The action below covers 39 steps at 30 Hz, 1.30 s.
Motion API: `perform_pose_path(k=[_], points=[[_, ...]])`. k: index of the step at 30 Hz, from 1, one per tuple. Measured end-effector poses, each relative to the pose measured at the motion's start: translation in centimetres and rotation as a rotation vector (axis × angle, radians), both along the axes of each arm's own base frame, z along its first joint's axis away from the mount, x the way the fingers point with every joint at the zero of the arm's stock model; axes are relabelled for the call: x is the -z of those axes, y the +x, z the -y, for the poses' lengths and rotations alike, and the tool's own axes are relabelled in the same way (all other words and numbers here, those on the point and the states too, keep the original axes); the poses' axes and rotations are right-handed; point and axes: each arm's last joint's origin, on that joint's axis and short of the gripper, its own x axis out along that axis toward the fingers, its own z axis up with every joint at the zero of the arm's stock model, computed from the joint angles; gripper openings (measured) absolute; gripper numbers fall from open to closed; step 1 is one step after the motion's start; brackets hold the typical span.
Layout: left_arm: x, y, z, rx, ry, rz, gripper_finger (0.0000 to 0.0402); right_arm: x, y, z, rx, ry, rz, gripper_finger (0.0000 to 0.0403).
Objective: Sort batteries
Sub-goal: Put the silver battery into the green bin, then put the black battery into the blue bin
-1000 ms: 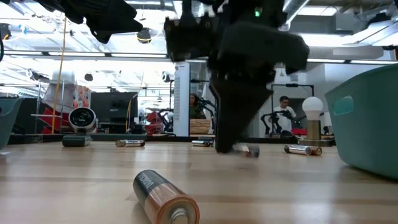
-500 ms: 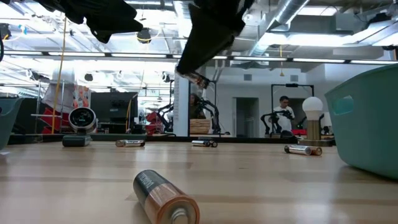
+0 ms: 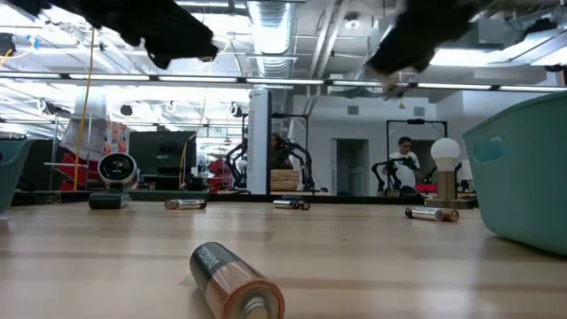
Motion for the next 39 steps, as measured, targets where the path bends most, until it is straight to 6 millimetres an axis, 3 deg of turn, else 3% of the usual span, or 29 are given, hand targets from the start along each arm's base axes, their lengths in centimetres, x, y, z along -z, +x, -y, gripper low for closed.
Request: perform_pose_path(k=[7,14,19,25,30,33,39], points=[[-0.1,0.8,-4.5,-0.104,-0.041,0.005,0.0164,-2.3,-6.7,-0.4,-0.082,0.151,0.075,0.005],[1.2,1.7,-7.6,-0.116,-0.113,-0.042,0.0164,0.2,-9.8,-1.0,-0.019,0.278,-0.094,0.0055],[2.7,3.0,-8.3,-0.105,-0.129,-0.075,0.0164,1.8,-10.2,-1.3,0.025,0.266,-0.181,0.0082],[4.2,4.8,-9.4,-0.148,-0.18,-0.194,0.0164,2.5,-9.8,-1.6,0.022,0.244,-0.217,0.0142],[4.4,7.1,-9.9,-0.157,-0.159,-0.316,0.0164,2.6,-9.8,-1.6,-0.019,0.205,-0.214,0.0186],[4.2,7.9,-10.1,-0.185,-0.123,-0.452,0.0164,2.3,-9.8,-1.4,-0.021,0.157,-0.171,0.0196],[4.6,8.0,-11.2,-0.411,-0.082,-0.678,0.0164,1.7,-9.5,-0.6,0.038,0.048,-0.074,0.0192]])
